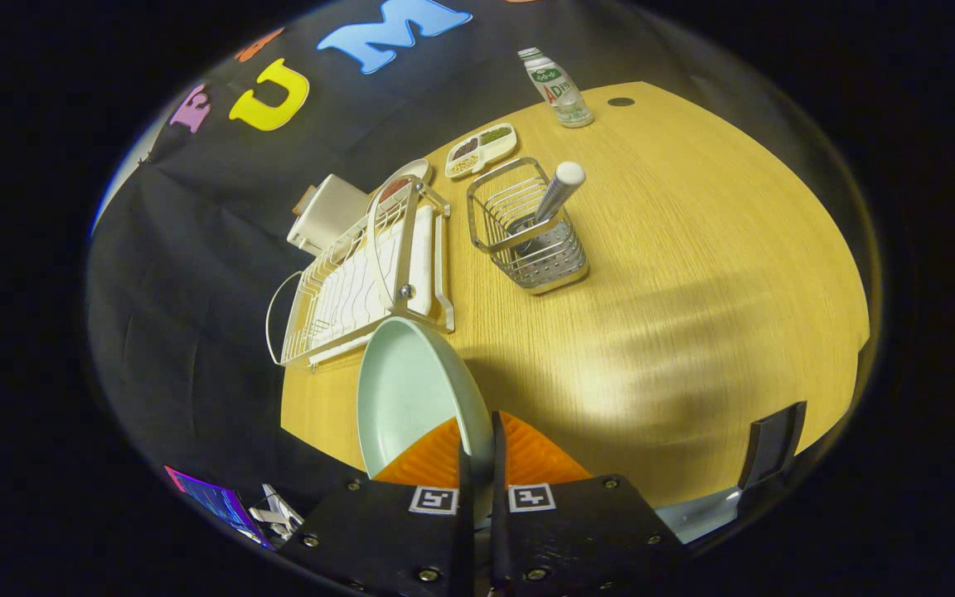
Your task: Take the plate from the dish rack, then take the spoon from the basket and place it into the plate.
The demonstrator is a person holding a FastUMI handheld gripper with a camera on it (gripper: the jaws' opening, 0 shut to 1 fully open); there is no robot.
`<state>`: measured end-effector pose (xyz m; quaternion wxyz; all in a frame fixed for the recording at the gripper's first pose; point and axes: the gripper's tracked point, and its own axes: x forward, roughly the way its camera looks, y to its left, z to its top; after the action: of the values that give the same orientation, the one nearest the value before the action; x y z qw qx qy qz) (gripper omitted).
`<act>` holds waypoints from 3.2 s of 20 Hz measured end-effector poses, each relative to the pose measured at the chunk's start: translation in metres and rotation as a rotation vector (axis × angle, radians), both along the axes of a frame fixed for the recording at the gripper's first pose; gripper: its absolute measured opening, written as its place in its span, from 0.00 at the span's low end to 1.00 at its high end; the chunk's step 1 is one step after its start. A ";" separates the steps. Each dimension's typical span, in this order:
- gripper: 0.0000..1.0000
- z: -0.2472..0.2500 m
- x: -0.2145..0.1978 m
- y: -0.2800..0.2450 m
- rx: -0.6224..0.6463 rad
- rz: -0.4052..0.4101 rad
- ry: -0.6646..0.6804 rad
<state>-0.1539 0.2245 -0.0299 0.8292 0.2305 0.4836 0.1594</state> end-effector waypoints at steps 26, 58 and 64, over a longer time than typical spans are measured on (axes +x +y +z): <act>0.72 0.130 0.059 -0.075 -0.358 -0.032 -0.794; 0.17 0.074 0.159 -0.073 -0.323 -0.130 -1.068; 0.11 0.071 0.157 -0.069 -0.321 -0.122 -1.039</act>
<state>0.0034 0.1560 0.0411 0.9915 0.0196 0.0141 0.1281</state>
